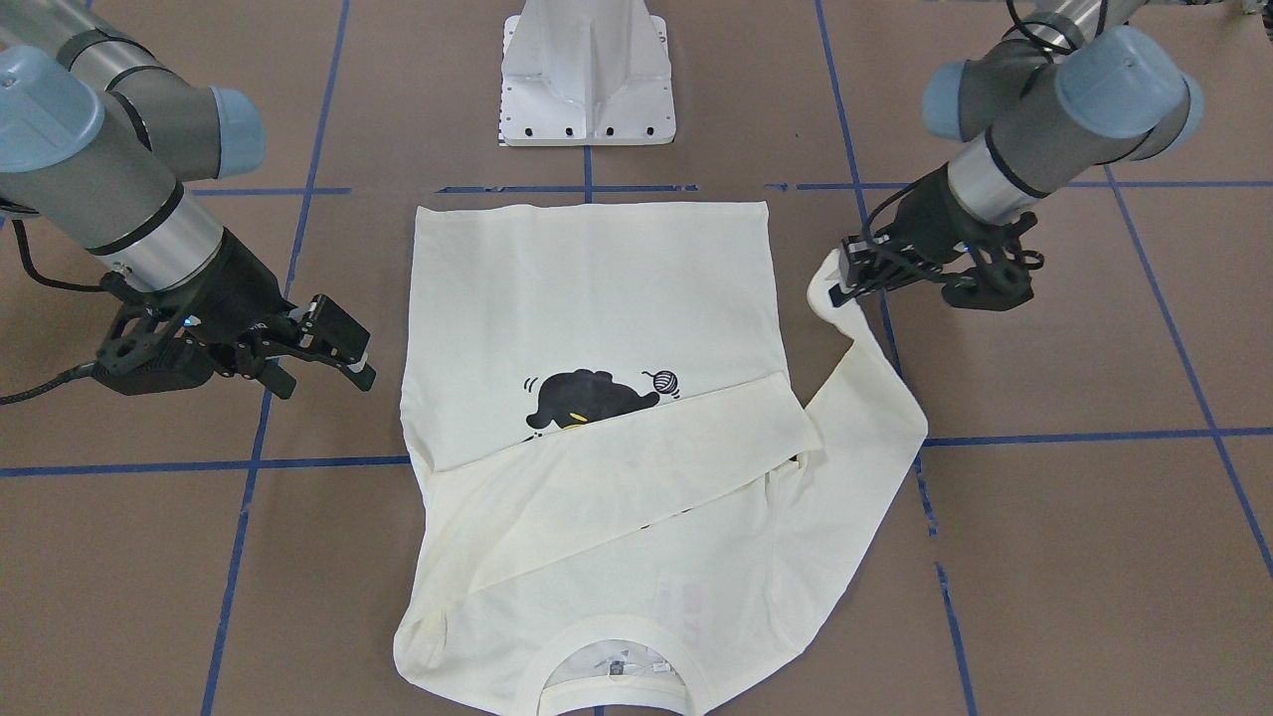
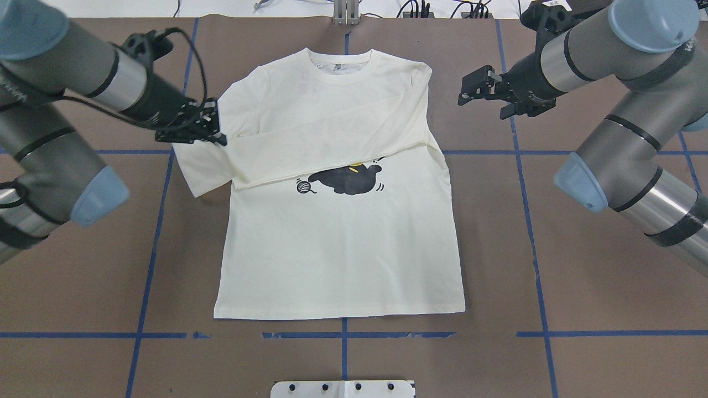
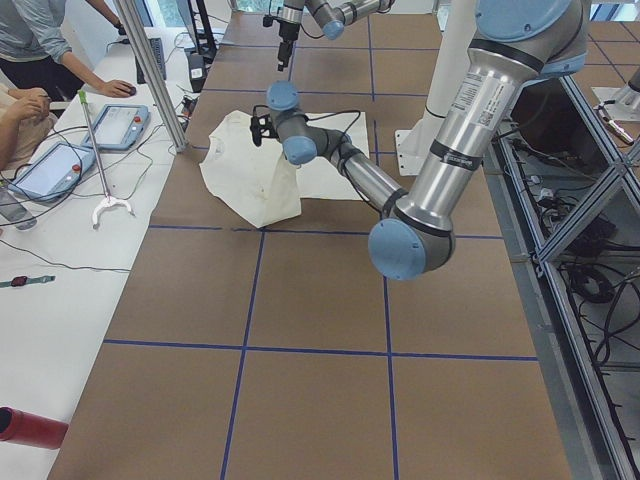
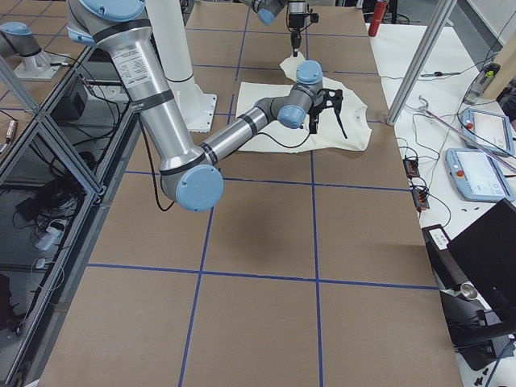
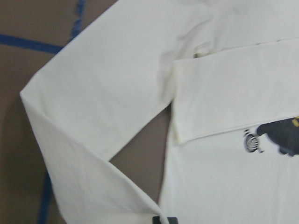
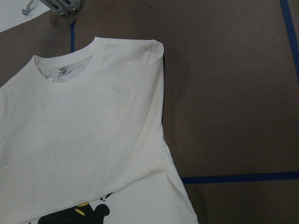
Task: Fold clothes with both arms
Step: 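Grasp the other sleeve cuff with the left gripper and fold it across the shirt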
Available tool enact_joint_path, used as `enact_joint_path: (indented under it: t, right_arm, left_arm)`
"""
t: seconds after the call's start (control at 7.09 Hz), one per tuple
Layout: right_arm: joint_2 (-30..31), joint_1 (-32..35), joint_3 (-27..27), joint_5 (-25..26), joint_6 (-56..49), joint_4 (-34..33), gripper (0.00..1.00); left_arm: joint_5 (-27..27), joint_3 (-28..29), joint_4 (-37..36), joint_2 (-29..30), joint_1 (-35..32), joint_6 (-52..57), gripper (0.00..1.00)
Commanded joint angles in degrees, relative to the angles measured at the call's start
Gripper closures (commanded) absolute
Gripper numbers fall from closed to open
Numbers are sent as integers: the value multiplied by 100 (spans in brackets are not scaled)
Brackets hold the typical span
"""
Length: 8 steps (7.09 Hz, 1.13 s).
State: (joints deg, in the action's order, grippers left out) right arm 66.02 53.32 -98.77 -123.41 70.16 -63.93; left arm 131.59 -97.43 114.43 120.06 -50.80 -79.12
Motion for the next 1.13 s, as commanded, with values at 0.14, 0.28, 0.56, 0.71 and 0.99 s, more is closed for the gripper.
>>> enact_joint_path:
  t: [0.14,0.28,0.56,0.71,0.99]
  right_arm:
    - [131,-6,-90,45,-2,21,0]
    - [131,-6,-99,45,-2,21,0]
    - [131,12,-134,-16,-11,21,0]
    - [192,29,-212,-25,-11,21,0]
    - [760,143,-554,-43,-666,30,0]
  left_arm:
    - [-1285,2224,120,2624,916,-972,100]
    - [-2233,2506,741,2619,1541,-1165,100]
    - [-2489,2886,1256,2698,1959,-1229,100]
    - [-2558,3279,1457,3003,2038,-1229,100]
    - [-2682,3959,2064,3348,2118,-1229,100]
